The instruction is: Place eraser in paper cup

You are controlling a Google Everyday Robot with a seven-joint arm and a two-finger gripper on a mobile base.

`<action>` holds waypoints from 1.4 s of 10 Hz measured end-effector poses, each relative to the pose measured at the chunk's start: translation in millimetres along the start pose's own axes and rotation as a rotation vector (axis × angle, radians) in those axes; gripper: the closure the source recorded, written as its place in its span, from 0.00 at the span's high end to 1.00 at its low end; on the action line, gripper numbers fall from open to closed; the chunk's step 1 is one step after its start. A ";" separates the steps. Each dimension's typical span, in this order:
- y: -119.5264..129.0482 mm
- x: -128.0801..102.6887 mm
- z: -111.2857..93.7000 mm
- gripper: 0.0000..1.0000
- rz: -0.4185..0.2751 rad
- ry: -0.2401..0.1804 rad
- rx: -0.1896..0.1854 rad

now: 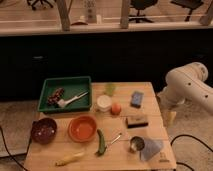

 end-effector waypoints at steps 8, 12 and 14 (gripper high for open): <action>4.6 -2.7 10.5 0.80 -0.034 0.001 -0.005; 10.6 -10.0 28.6 0.80 -0.091 0.001 -0.011; 14.3 -15.9 43.2 0.80 -0.118 -0.009 -0.012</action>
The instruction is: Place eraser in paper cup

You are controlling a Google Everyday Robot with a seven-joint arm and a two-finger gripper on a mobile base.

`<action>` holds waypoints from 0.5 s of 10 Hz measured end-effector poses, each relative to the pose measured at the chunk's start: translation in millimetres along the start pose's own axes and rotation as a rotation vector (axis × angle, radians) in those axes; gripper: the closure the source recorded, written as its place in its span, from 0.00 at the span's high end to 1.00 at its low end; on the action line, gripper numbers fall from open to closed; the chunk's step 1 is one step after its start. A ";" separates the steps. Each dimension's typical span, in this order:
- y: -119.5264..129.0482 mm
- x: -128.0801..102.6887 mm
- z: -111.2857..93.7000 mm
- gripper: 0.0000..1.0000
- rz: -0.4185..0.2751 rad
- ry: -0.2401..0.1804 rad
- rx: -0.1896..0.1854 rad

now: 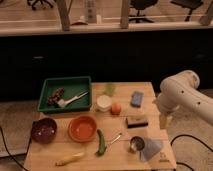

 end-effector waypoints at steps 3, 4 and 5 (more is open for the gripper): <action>1.5 -8.3 17.7 0.80 -0.039 -0.010 0.001; 1.9 -10.0 22.2 0.80 -0.050 -0.013 0.001; 2.2 -12.5 28.6 0.80 -0.063 -0.017 0.002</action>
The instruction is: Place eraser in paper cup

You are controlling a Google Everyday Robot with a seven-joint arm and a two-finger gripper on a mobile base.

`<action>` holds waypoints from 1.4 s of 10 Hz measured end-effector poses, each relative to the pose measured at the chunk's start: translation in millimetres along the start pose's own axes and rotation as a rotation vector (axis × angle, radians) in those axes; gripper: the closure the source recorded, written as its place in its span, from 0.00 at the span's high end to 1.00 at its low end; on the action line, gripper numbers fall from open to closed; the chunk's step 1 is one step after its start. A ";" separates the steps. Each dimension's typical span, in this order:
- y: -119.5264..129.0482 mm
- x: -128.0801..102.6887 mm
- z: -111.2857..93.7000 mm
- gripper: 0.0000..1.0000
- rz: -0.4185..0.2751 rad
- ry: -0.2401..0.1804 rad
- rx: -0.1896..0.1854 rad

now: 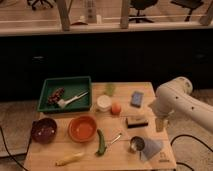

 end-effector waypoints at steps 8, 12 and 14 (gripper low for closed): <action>-9.0 -11.6 40.0 0.80 -0.099 -0.026 0.000; -11.8 -16.4 54.9 0.80 -0.145 -0.035 -0.006; -12.8 -17.9 60.6 0.80 -0.162 -0.042 -0.010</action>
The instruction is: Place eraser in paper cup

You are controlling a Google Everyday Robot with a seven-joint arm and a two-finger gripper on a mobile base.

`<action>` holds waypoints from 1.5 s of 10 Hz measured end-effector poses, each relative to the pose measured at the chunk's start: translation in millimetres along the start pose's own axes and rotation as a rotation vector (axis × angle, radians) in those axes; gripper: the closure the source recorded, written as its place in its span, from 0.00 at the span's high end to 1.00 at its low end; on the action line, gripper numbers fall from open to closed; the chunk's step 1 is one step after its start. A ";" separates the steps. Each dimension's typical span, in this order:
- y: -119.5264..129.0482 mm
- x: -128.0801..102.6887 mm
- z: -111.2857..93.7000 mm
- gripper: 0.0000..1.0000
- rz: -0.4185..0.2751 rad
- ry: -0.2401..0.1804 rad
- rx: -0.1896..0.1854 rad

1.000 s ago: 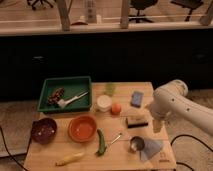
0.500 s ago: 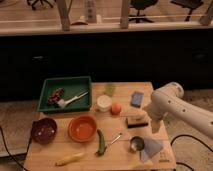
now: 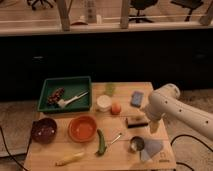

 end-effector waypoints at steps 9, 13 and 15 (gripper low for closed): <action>-4.9 -3.6 18.8 0.80 -0.062 -0.025 -0.014; -3.9 -3.0 25.0 0.80 -0.086 -0.034 -0.022; -4.7 -2.7 26.9 0.80 -0.106 -0.037 -0.022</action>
